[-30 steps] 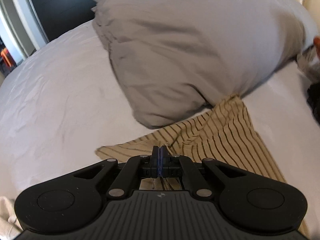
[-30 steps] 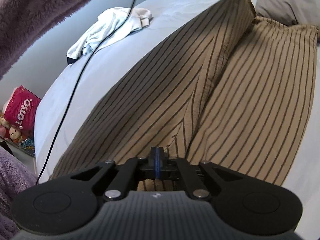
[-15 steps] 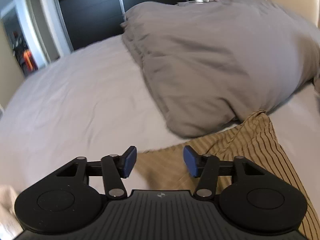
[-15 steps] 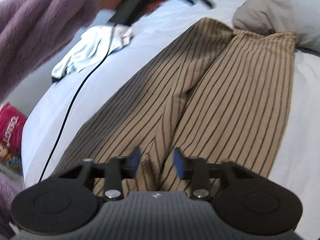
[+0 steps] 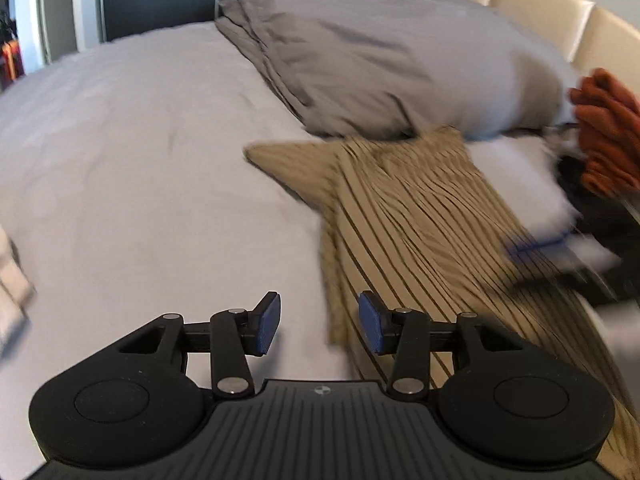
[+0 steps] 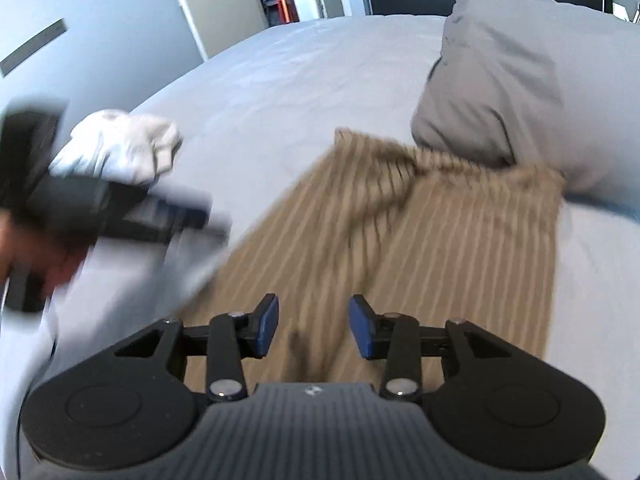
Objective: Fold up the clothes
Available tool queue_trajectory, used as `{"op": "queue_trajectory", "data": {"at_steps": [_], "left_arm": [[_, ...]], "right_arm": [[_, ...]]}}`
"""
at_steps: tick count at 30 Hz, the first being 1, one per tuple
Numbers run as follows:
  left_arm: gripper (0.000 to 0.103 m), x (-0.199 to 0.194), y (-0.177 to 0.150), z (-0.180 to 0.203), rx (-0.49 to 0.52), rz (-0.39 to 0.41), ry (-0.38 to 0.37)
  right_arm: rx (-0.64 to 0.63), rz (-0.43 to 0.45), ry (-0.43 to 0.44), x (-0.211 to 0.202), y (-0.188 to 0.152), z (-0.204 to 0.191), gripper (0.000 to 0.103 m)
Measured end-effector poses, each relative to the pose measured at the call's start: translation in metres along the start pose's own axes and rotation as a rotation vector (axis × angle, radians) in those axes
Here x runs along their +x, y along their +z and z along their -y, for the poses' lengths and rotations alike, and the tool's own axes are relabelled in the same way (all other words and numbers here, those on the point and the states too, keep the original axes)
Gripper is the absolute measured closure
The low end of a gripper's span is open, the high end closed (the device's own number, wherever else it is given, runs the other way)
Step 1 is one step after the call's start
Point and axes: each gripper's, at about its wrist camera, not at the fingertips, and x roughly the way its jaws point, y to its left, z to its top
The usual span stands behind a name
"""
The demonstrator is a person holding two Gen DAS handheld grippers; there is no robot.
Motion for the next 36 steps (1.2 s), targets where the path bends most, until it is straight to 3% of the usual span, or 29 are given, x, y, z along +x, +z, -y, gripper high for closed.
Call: {"op": "queue_trajectory", "data": {"at_steps": [2,6,9,10,11,13,16,21,24,27,30,31,32,33,36], "left_arm": [[0.060,-0.003,-0.011,0.000,-0.023,0.000,0.028],[0.060,0.000,-0.017,-0.018,-0.090,0.025,0.052],[0.060,0.008,-0.018,-0.039,-0.202,0.036,-0.017],[0.060,0.011,-0.019,-0.045,-0.238,0.047,-0.051],[0.060,0.013,-0.019,-0.045,-0.240,0.057,-0.050],[0.058,0.017,-0.019,-0.045,-0.244,0.078,-0.050],[0.057,0.023,-0.020,-0.045,-0.250,0.108,-0.052],[0.046,0.033,-0.018,-0.043,-0.309,0.140,-0.195],[0.046,0.048,-0.005,-0.027,-0.259,0.101,-0.190],[0.046,0.066,0.007,-0.017,-0.231,0.086,-0.138],[0.061,0.085,0.019,-0.015,-0.253,0.089,-0.141],[0.086,0.090,0.023,-0.014,-0.245,0.077,-0.130],[0.098,0.095,0.027,-0.013,-0.237,0.064,-0.120],[0.103,0.099,0.030,-0.012,-0.228,0.053,-0.110],[0.103,0.096,0.039,-0.007,-0.170,0.052,-0.061]], "right_arm": [[-0.010,0.020,-0.040,0.016,0.023,-0.010,0.044],[0.006,0.007,-0.133,0.052,0.063,-0.028,0.044],[0.002,-0.026,-0.225,0.080,0.078,-0.033,0.045],[0.004,-0.047,-0.239,0.087,0.079,-0.031,0.049],[0.006,-0.069,-0.253,0.093,0.079,-0.029,0.081],[0.019,-0.110,-0.265,0.102,0.078,-0.023,0.099],[0.013,-0.102,-0.305,0.094,0.070,-0.011,0.100],[0.037,-0.092,-0.302,0.077,0.055,0.011,0.100],[0.065,-0.079,-0.273,0.069,0.047,0.022,0.100],[0.093,-0.067,-0.245,0.060,0.038,0.034,0.100],[0.105,-0.046,-0.203,0.056,0.038,0.036,0.100],[0.104,-0.035,-0.185,0.053,0.038,0.036,0.100],[0.101,-0.027,-0.167,0.050,0.038,0.037,0.100],[0.098,-0.019,-0.148,0.048,0.037,0.038,0.098],[0.079,0.028,-0.120,0.036,0.034,0.040,0.090]]}}
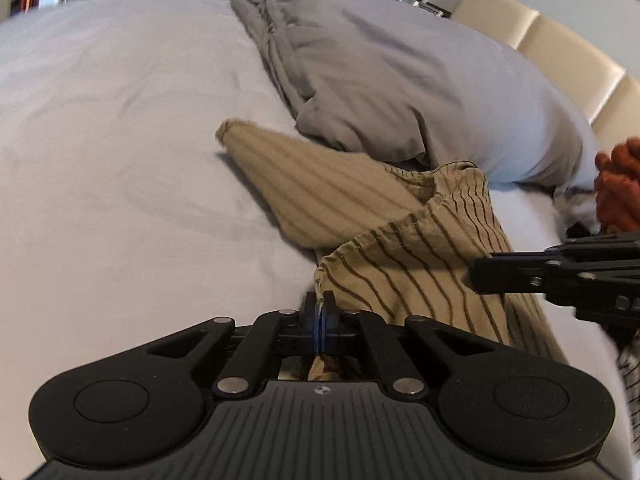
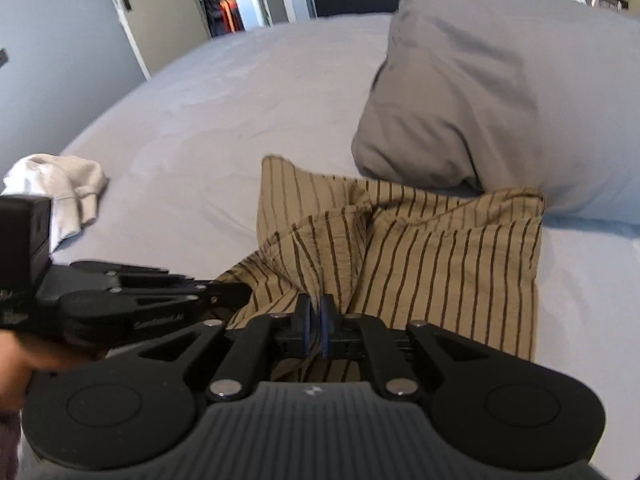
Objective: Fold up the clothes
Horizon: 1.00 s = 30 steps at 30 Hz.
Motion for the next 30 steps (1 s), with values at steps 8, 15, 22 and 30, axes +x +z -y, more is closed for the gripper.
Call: {"op": "queue_trajectory", "data": {"at_steps": [8,15,22,30], "left_arm": [[0.103,-0.057,0.044,-0.024,0.157,0.028,0.208],[0.103,-0.064,0.055,-0.057,0.218,-0.042,0.337],[0.051,-0.064,0.046,-0.064,0.194,0.033,0.426],[0.048,-0.089,0.029,-0.064,0.165,0.102,0.440]], "right_arm": [[-0.043,-0.014,0.062,-0.008,-0.033,-0.002,0.061],[-0.070,-0.012,0.133,-0.004,-0.041,-0.022,0.061],[-0.162,0.015,0.190,-0.010,-0.041,-0.050,0.063],[-0.266,0.058,0.150,0.018,-0.026,-0.094,0.064]]}}
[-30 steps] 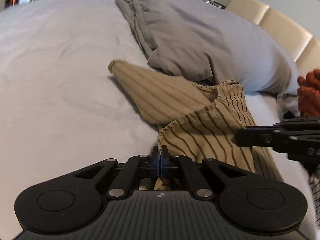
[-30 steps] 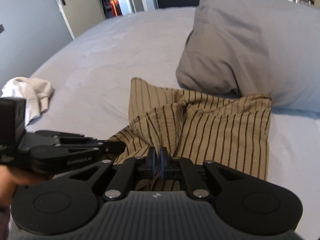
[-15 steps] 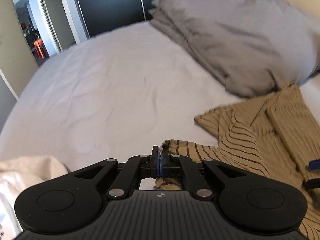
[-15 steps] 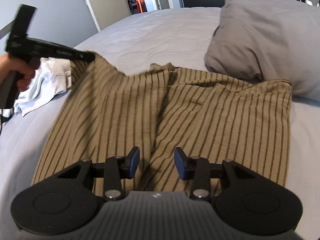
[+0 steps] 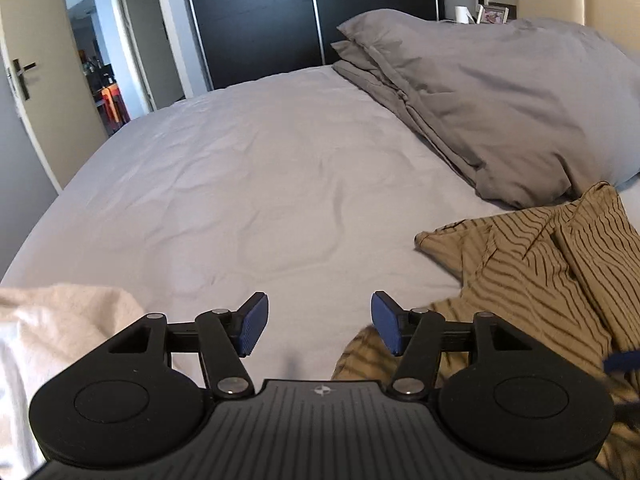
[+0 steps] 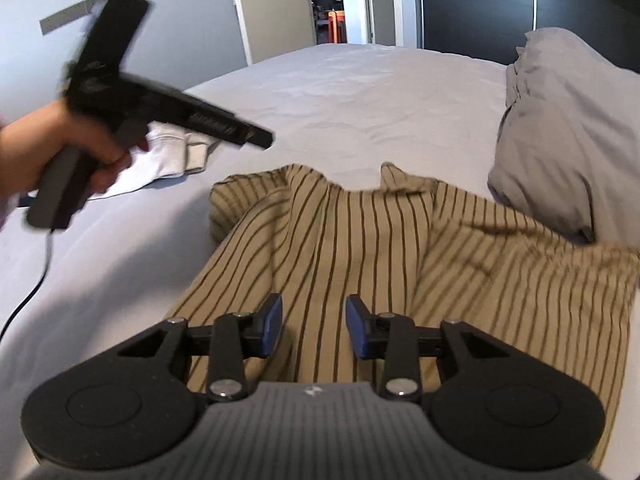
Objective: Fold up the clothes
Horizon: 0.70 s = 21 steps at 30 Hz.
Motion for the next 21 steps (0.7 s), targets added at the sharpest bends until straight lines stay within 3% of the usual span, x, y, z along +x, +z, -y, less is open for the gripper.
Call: {"op": "queue_trajectory", "data": {"at_steps": [7,8,10,11,18,21], "left_arm": [[0.048,-0.008,-0.023,-0.018,-0.071,-0.015,-0.045],[0.048,-0.010,-0.025,-0.021,-0.077,-0.009,-0.052],[0.048,-0.013,-0.030,-0.023,-0.079,-0.001,-0.052],[0.048,-0.015,-0.033,-0.025,-0.080,0.002,-0.053],[0.048,-0.026,-0.049,-0.034,-0.088,0.027,-0.054],[0.048,-0.028,-0.053,-0.036,-0.120,0.032,-0.077]], "right_arm": [[0.001,-0.042,-0.064,0.051,0.026,-0.009,0.064],[0.008,-0.061,-0.074,0.059,0.029,-0.009,0.070],[0.009,-0.053,-0.079,0.054,0.032,-0.009,0.095],[0.009,-0.048,-0.082,0.051,0.033,-0.009,0.097],[0.011,-0.019,-0.100,0.033,0.043,-0.009,0.101],[0.002,0.034,-0.125,0.004,0.057,-0.005,0.101]]}}
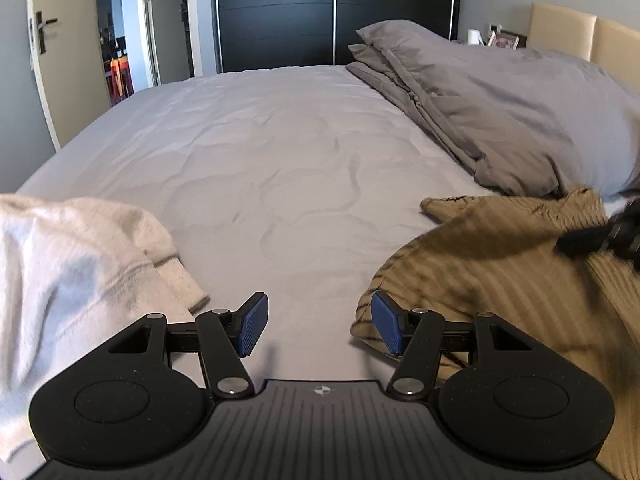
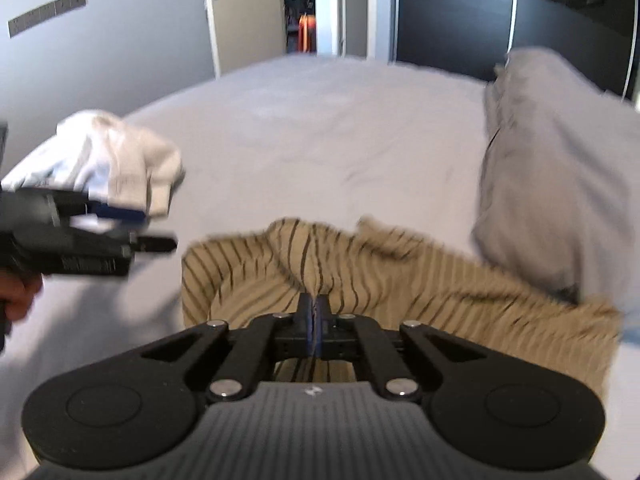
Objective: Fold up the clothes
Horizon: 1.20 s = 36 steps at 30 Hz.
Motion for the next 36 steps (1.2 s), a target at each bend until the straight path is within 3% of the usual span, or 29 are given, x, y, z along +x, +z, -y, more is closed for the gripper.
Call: {"op": "queue_trajectory", "data": {"at_steps": [3,6,11,18,20,22,28,30,32,33,34,36], "left_arm": [[0.048,-0.003,0.000,0.006,-0.005,0.007,-0.049],[0.048,-0.004,0.000,0.018,0.005,0.009,-0.096],[0.044,0.002,-0.002,0.044,0.040,0.007,-0.195],[0.040,0.040,-0.008,0.078,-0.033,-0.116,-0.300],[0.038,0.055,-0.006,0.086,-0.091,-0.117,-0.291],[0.031,0.066,0.001,0.093,-0.148,-0.070,-0.296],[0.031,0.097,0.039,0.123,-0.103,-0.048,-0.199],[0.033,0.110,0.049,0.130,-0.099,-0.077,-0.186],[0.055,0.123,0.054,0.138,-0.104,-0.100,-0.175],[0.089,0.128,0.053,0.143,-0.093,-0.113,-0.151],[0.101,0.131,0.052,0.147,-0.074,-0.121,-0.118],[0.103,0.128,0.051,0.153,-0.038,-0.094,-0.079]], "right_arm": [[-0.012,0.053,-0.104,-0.025,0.012,0.017,0.102],[0.047,0.043,-0.197,-0.036,0.012,0.047,0.102],[0.122,-0.023,-0.334,-0.029,-0.016,0.093,0.102],[0.226,-0.076,-0.291,-0.006,-0.057,0.123,0.101],[0.234,-0.081,-0.263,-0.002,-0.062,0.125,0.101],[0.235,-0.076,-0.229,0.001,-0.064,0.125,0.101],[0.237,-0.050,-0.159,0.009,-0.069,0.126,0.101],[0.247,-0.043,-0.136,0.007,-0.070,0.126,0.101],[0.256,-0.035,-0.114,0.006,-0.072,0.126,0.101],[0.257,-0.028,-0.110,0.004,-0.072,0.127,0.101],[0.258,-0.022,-0.107,0.003,-0.073,0.128,0.101],[0.265,-0.007,-0.092,0.001,-0.073,0.130,0.101]]}}
